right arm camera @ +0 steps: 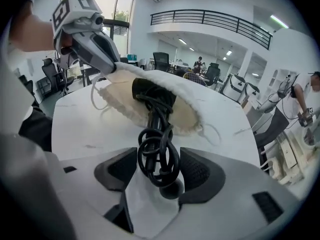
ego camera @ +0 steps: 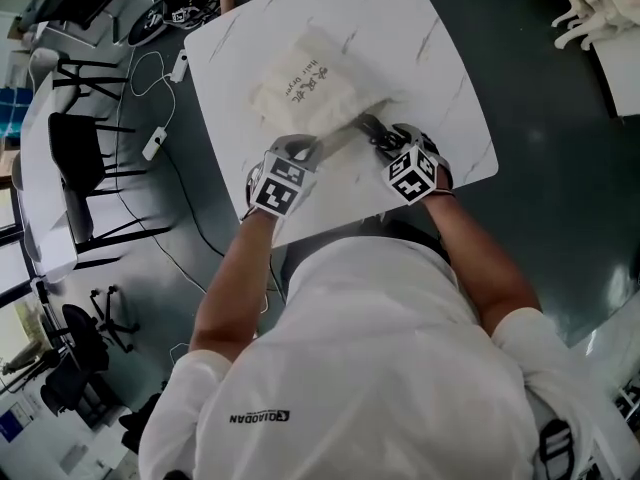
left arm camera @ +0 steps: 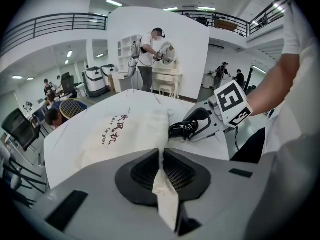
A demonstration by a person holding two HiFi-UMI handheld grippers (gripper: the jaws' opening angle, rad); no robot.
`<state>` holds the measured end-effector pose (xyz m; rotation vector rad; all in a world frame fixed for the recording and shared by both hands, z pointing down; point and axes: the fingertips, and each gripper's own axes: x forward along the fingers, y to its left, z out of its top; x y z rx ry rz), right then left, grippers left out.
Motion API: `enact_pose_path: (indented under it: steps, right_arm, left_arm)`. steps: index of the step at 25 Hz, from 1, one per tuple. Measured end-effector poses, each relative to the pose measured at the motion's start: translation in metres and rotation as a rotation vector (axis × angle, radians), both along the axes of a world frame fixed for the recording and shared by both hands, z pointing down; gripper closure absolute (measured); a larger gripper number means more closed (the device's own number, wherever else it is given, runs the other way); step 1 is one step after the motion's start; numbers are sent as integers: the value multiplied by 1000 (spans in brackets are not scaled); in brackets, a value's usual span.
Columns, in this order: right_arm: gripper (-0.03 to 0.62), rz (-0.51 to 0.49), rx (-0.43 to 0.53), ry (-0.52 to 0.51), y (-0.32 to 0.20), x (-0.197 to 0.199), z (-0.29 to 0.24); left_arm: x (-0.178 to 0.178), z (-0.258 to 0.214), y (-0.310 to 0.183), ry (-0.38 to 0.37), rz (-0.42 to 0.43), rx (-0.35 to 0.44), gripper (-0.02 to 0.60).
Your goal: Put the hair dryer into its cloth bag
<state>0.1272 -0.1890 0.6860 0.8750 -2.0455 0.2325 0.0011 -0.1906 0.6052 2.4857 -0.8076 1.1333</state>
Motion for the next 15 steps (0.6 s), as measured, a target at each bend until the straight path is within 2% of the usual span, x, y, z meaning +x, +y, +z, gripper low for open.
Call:
enact_pose_path:
  steps: [6, 10, 15]
  right_arm:
    - [338, -30, -37, -3, -8, -11, 7]
    - [369, -28, -41, -88, -9, -19, -3]
    - [376, -8, -8, -206, -22, -48, -24]
  left_arm:
    - [2, -1, 0, -5, -14, -6, 531]
    - [1, -3, -3, 4, -31, 1, 531]
    - [0, -8, -6, 17, -36, 17, 531]
